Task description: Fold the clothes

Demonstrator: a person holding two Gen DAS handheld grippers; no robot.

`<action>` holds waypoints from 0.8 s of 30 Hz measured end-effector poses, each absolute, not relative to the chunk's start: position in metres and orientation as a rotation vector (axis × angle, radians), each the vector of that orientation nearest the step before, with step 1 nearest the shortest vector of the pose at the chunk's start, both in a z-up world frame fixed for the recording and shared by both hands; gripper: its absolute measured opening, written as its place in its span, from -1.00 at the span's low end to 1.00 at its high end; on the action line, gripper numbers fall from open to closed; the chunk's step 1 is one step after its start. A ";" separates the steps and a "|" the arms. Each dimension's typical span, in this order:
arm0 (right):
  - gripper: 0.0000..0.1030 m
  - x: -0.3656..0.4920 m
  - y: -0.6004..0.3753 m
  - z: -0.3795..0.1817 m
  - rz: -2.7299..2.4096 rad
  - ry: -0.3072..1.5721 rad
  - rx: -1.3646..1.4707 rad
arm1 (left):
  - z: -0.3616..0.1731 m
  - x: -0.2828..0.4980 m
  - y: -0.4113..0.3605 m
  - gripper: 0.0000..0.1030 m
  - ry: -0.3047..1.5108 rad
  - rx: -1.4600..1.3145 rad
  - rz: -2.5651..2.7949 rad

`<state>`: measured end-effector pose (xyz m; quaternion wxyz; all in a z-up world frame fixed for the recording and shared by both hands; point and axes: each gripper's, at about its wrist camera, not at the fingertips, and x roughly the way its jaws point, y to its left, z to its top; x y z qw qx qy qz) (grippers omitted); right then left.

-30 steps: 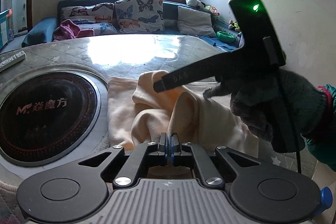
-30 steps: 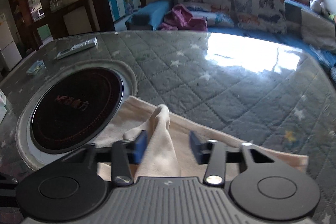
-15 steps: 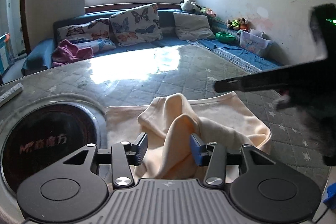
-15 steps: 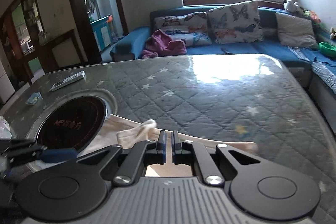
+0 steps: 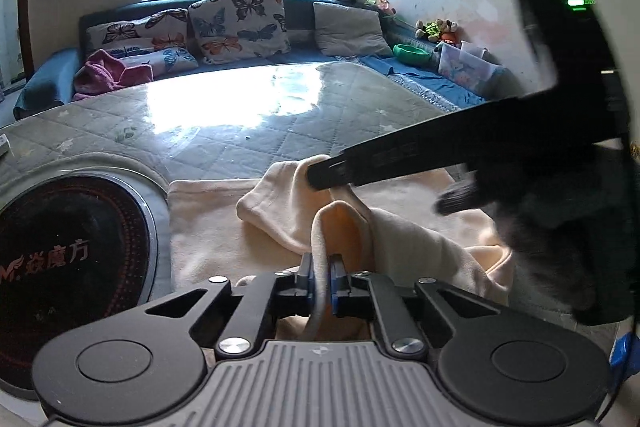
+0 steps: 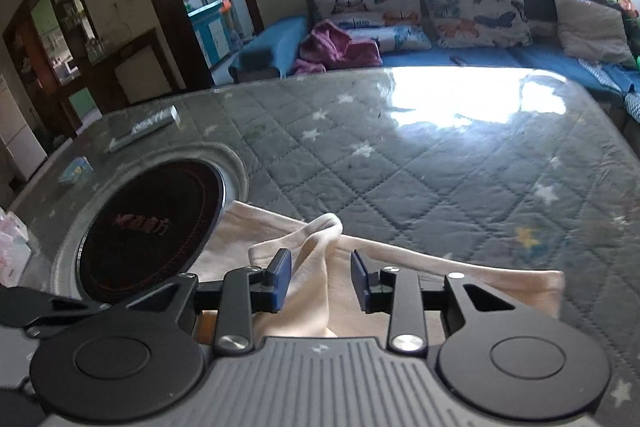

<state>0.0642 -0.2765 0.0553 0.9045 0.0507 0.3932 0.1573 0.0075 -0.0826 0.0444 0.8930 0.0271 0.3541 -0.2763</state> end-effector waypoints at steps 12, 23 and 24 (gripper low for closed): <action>-0.94 0.014 -0.302 0.088 0.230 0.640 0.083 | 0.072 -0.014 -0.058 -0.93 0.649 -0.014 -0.514; -0.94 -0.097 -0.397 0.126 -0.028 0.444 0.107 | 0.111 -0.057 0.018 -0.94 0.539 -0.098 -0.332; -0.94 -0.105 -0.403 0.124 -0.055 0.442 0.106 | 0.113 -0.060 0.026 -0.94 0.536 -0.105 -0.310</action>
